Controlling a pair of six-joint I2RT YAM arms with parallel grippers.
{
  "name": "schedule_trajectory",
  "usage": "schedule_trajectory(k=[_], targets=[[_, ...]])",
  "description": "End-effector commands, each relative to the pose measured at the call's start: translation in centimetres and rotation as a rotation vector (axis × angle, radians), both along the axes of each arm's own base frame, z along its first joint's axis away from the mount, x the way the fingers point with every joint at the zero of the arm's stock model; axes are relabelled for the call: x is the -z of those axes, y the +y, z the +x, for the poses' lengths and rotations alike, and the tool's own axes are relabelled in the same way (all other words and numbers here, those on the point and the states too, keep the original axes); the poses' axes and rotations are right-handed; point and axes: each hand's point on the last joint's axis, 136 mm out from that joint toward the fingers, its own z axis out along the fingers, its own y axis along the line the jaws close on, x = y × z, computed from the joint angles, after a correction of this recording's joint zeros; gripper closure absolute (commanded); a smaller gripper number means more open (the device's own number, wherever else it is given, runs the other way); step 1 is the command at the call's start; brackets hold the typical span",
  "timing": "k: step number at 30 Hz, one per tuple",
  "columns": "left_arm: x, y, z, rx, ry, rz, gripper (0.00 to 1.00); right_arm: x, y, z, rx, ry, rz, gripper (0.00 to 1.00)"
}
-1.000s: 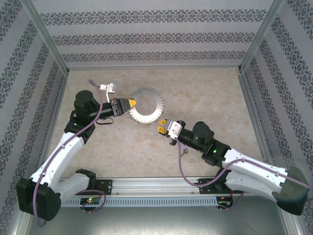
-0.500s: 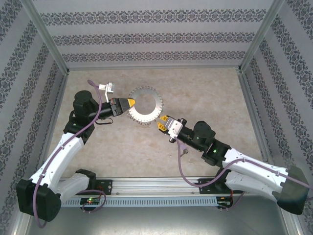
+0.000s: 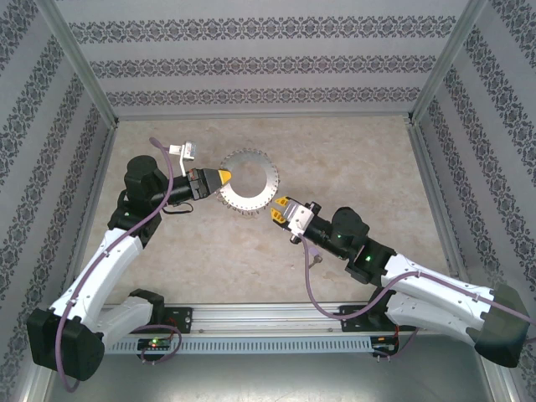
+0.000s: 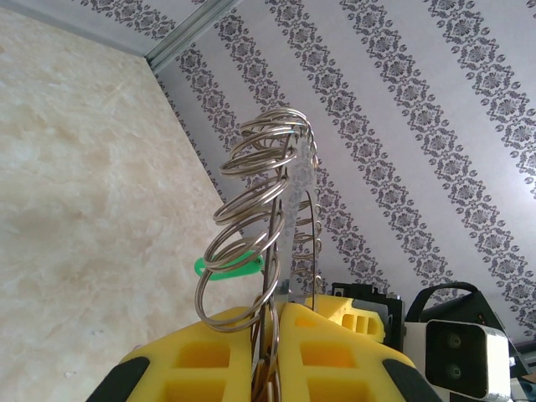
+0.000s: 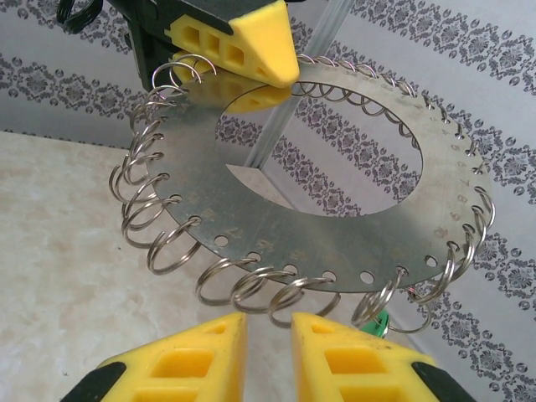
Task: Put the keys on the keyring
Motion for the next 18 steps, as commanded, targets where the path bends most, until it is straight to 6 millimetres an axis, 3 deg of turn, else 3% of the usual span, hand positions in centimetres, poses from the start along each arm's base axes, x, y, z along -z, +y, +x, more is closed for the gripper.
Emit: schedule_trajectory(k=[1,18], targets=[[-1.95,0.29,-0.53,0.001,-0.054,-0.021,1.0,-1.13,0.22,-0.42,-0.018,-0.01,0.027,0.77],[-2.1,0.39,-0.46,-0.006,-0.054,-0.031,1.0,-0.69,0.68,-0.91,-0.046,0.016,0.022,0.8]])
